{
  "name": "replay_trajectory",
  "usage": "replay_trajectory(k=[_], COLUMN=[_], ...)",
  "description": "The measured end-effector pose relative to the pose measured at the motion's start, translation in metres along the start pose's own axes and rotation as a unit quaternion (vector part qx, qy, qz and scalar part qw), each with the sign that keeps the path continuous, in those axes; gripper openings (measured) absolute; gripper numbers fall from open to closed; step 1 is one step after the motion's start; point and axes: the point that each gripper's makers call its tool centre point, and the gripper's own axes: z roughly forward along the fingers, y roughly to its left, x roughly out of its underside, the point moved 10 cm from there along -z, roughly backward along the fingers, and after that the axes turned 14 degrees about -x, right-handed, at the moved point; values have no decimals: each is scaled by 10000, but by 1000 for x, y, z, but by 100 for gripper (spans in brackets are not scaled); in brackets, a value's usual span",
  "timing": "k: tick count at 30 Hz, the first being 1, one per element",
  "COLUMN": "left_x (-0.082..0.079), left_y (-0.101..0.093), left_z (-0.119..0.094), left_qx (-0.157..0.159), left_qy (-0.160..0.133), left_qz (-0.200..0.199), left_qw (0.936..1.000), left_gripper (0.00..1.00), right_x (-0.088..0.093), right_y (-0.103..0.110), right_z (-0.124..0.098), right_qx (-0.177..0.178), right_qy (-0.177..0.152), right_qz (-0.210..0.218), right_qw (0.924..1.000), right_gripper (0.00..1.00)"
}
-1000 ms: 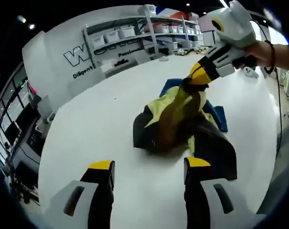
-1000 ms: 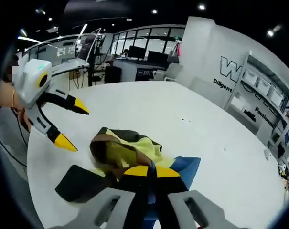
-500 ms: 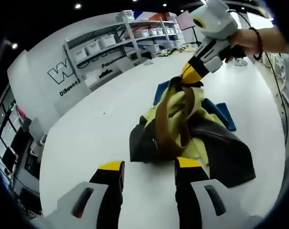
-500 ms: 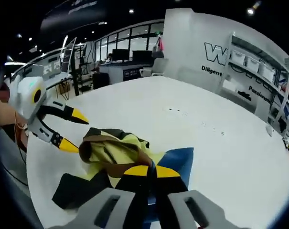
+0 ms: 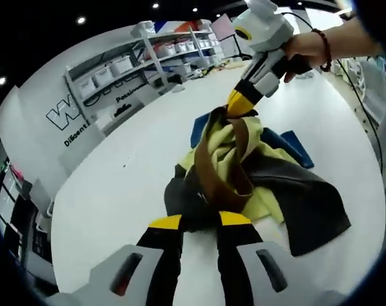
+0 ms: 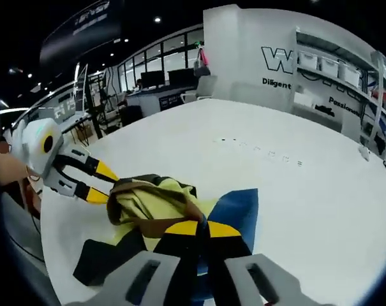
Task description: Fold the garment on the visible template until the final outline fits inside the template.
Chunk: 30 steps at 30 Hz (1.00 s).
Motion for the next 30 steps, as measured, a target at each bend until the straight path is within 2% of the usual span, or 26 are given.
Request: replay_trajectory(k=[4, 9, 11, 16, 20, 23, 26, 30], left_x=[-3, -5, -5, -5, -5, -5, -6, -7], left_y=[-1, -3, -3, 2, 5, 7, 9, 10], left_z=[0, -2, -3, -5, -4, -5, -6, -6], left_qx=[-9, 62, 128, 76, 19, -1, -14, -44], left_qy=[-49, -48, -38, -19, 24, 29, 38, 65], left_qz=[148, 123, -27, -184, -369, -550, -639, -738], left_qw=[9999, 9999, 9999, 9998, 9993, 9985, 9979, 9972], left_gripper=[10, 5, 4, 4, 4, 4, 4, 4], right_x=[1, 2, 1, -5, -5, 0, 6, 19], right_y=[-3, -4, -4, -1, 4, 10, 13, 10], right_z=[1, -1, -4, -16, -26, -32, -35, -28], right_qx=[-9, -42, -65, -265, -446, -689, -789, -697], right_qy=[-5, -94, -192, -581, -677, -683, -558, -169], right_qz=[88, 205, 184, 139, 42, -61, -296, -426], right_qw=[10000, 9997, 9996, 9979, 9967, 9953, 9949, 9965], right_gripper=[0, 0, 1, 16, 30, 36, 34, 17])
